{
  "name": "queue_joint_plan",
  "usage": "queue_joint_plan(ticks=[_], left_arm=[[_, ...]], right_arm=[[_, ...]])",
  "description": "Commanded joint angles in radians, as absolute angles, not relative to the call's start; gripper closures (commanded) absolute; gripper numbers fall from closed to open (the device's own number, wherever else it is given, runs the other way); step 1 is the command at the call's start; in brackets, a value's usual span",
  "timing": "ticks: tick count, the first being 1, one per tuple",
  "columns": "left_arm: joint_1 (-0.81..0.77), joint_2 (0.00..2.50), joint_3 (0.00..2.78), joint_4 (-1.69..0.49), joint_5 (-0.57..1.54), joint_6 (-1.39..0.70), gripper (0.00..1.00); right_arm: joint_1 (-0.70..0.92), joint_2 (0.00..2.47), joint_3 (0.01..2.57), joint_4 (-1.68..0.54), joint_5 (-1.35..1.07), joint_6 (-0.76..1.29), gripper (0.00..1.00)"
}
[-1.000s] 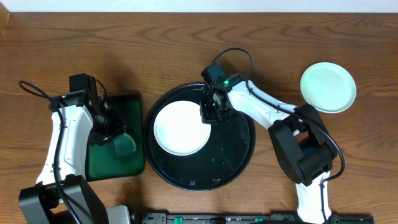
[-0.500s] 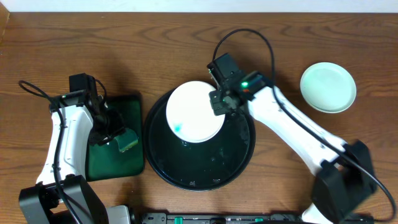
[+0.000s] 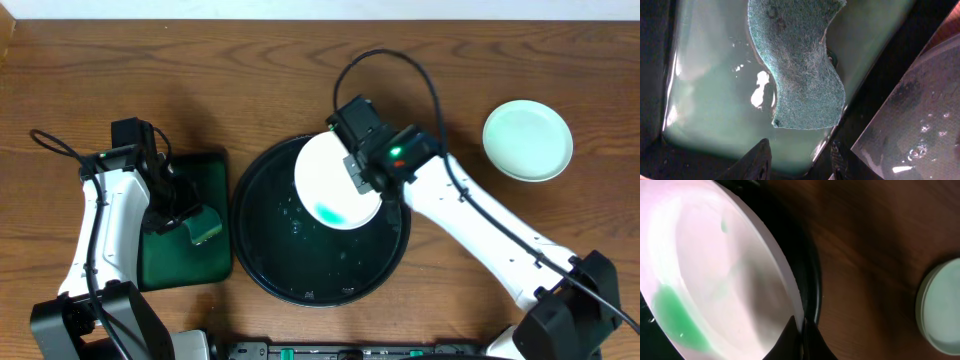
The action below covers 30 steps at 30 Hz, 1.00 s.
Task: Clean dirty plates on tray and stack at the side
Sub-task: 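Lift the white plate by its rim with the right gripper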
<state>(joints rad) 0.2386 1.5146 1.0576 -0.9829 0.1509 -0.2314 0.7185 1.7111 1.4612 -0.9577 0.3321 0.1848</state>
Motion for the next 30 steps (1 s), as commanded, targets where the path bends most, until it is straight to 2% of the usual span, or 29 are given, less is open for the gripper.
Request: queue_joint_plan(ticks=[1, 6, 12, 30], left_arm=[[0.242, 1.511, 1.071, -0.982, 0.149, -0.226, 0.59], [0.242, 1.511, 1.071, -0.982, 0.149, -0.226, 0.59], [0.242, 1.512, 1.071, -0.974, 0.148, -0.226, 0.59], [0.242, 1.530, 1.061, -0.960, 0.149, -0.226, 0.59]], right_arm=[[0.742, 1.687, 1.464, -0.954, 0.379, 0.168, 0.99], [0.752, 1.687, 1.464, -0.962, 0.509, 0.161, 0.99], [0.801, 1.687, 1.464, -0.964, 0.697, 0.055, 0.99], [1.117, 1.687, 1.464, -0.960, 1.225, -0.194, 0.99]])
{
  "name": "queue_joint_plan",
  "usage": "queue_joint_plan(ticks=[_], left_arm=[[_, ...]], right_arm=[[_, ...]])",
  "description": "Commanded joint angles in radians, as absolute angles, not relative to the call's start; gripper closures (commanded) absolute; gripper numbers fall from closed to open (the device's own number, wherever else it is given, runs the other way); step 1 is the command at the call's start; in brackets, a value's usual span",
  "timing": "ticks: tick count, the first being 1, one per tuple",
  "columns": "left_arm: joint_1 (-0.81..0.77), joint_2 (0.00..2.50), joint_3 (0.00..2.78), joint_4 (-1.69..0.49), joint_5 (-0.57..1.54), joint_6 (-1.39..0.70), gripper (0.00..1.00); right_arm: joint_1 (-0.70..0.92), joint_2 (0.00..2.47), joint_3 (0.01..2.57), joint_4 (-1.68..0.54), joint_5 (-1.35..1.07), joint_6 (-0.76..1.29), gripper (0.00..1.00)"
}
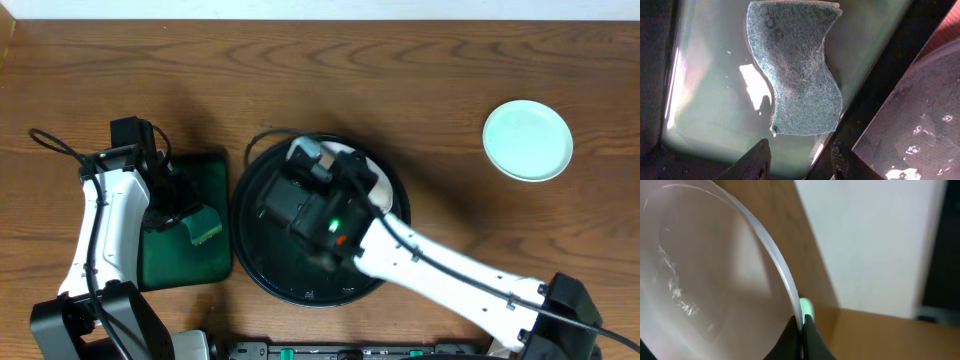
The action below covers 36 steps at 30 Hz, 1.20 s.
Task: Clean dirty plates on tray and stack at the side
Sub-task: 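Lift the white plate by its rim with the right gripper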
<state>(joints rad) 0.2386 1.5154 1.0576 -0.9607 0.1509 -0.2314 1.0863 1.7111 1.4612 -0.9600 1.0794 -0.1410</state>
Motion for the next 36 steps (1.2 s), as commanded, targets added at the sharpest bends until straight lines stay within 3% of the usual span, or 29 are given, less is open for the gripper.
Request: queue_joint_plan(ticks=[1, 36], left_arm=[[0.242, 1.531, 1.061, -0.960, 0.149, -0.226, 0.59], [0.242, 1.532, 1.061, -0.968, 0.149, -0.226, 0.59]], right_arm=[[1.128, 1.687, 1.464, -0.961, 1.238, -0.199, 0.99], [1.173, 1.687, 1.464, -0.962, 1.309, -0.252, 0.99]])
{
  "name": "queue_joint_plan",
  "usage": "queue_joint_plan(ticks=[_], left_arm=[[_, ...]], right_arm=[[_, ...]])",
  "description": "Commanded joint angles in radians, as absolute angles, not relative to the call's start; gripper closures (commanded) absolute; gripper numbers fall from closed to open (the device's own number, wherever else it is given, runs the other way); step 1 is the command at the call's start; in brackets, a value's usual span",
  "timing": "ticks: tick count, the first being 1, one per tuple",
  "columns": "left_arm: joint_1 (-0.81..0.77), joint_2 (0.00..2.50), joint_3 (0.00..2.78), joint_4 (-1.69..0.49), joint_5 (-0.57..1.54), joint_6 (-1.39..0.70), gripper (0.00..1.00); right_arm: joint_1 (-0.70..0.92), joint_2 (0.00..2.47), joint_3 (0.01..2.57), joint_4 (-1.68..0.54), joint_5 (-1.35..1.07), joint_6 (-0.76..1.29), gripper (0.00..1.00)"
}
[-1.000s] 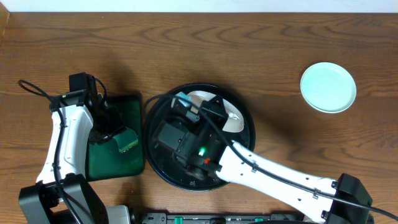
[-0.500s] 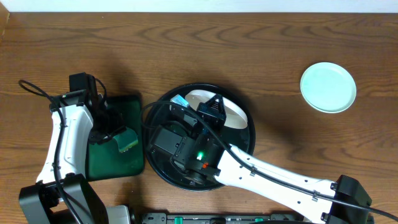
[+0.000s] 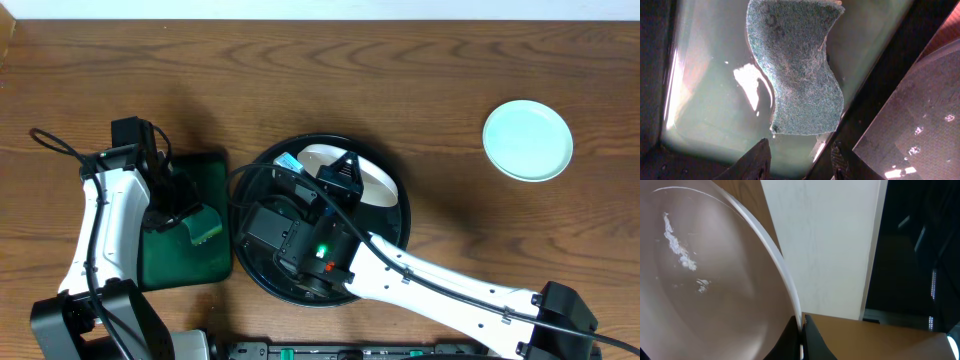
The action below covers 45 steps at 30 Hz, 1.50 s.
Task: Clean dirty plates on tray and stack at the side
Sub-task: 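Lift the white plate by its rim with the right gripper, then carry the plate right and lower it onto the pale plate stack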
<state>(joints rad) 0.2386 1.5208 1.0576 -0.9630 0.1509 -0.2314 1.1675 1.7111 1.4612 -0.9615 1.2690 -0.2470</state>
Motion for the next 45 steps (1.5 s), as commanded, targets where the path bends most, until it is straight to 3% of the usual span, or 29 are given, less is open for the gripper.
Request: queue_joint_plan(ticks=[1, 25, 35, 39, 45], left_arm=[[0.242, 1.532, 1.061, -0.968, 0.149, -0.226, 0.59], [0.242, 1.532, 1.061, -0.971, 0.149, -0.226, 0.59], [0.242, 1.532, 1.061, -0.975, 0.149, -0.225, 0.59], [0.242, 1.532, 1.061, -0.975, 0.149, -0.226, 0.59], [0.242, 1.532, 1.061, -0.975, 0.149, -0.226, 0.59]], right_arm=[[1.174, 1.687, 1.464, -0.962, 1.309, -0.252, 0.99], [1.180, 1.687, 1.464, -0.956, 1.312, -0.247, 0.99], [1.184, 1.682, 1.464, -0.947, 1.238, -0.148, 0.99], [1.113, 1.682, 1.464, -0.974, 0.911, 0.001, 0.99], [0.860, 1.682, 1.464, -1.003, 0.374, 0.282, 0.99]])
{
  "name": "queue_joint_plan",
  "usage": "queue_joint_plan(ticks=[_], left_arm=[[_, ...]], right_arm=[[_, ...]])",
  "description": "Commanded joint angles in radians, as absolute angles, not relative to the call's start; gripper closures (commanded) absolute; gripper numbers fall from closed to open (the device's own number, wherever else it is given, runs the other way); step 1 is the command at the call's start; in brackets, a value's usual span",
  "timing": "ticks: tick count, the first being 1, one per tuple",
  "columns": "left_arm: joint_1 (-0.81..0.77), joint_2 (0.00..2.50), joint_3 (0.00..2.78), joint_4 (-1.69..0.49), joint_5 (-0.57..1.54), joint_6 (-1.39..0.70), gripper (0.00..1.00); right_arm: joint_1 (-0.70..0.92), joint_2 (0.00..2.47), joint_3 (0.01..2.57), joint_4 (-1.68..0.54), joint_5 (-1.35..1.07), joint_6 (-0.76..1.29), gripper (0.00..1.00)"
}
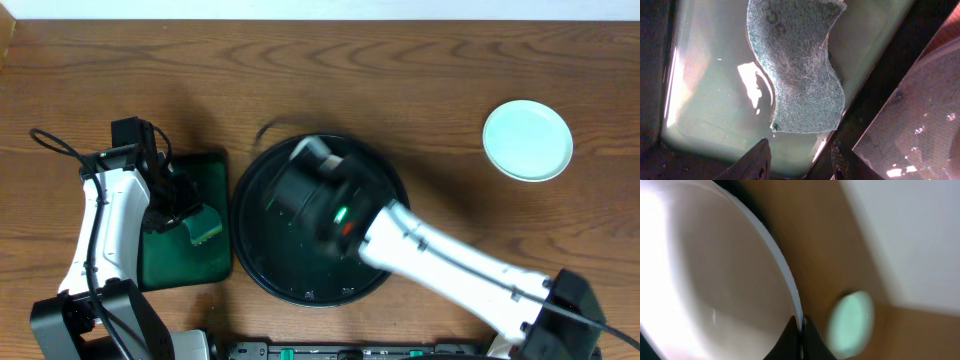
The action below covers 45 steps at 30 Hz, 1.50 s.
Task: Clean dirty plates on tray and stack at the side
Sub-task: 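Carry the plate right and lower it onto the pale plate stack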
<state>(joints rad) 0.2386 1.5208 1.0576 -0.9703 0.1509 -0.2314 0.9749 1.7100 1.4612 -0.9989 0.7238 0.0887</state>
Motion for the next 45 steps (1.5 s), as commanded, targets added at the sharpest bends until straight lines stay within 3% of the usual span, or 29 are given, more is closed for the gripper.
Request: queue_joint_plan(ticks=[1, 14, 25, 32, 45], left_arm=[[0.242, 1.532, 1.061, -0.975, 0.149, -0.226, 0.59], [0.242, 1.532, 1.061, -0.973, 0.149, -0.225, 0.59], [0.242, 1.532, 1.061, -0.967, 0.149, -0.226, 0.59], [0.242, 1.532, 1.061, -0.967, 0.149, -0.226, 0.59], [0.242, 1.532, 1.061, -0.959, 0.148, -0.225, 0.59]], right_arm=[[0.816, 1.682, 1.464, -1.003, 0.302, 0.295, 0.99], [0.159, 1.688, 1.461, -0.996, -0.058, 0.433, 0.99], [-0.346, 1.753, 1.404, -0.992, -0.081, 0.427, 0.99], [-0.474, 1.872, 1.379, -0.958, -0.092, 0.411, 0.99], [-0.496, 2.016, 1.379, -0.785, -0.109, 0.476, 0.99]])
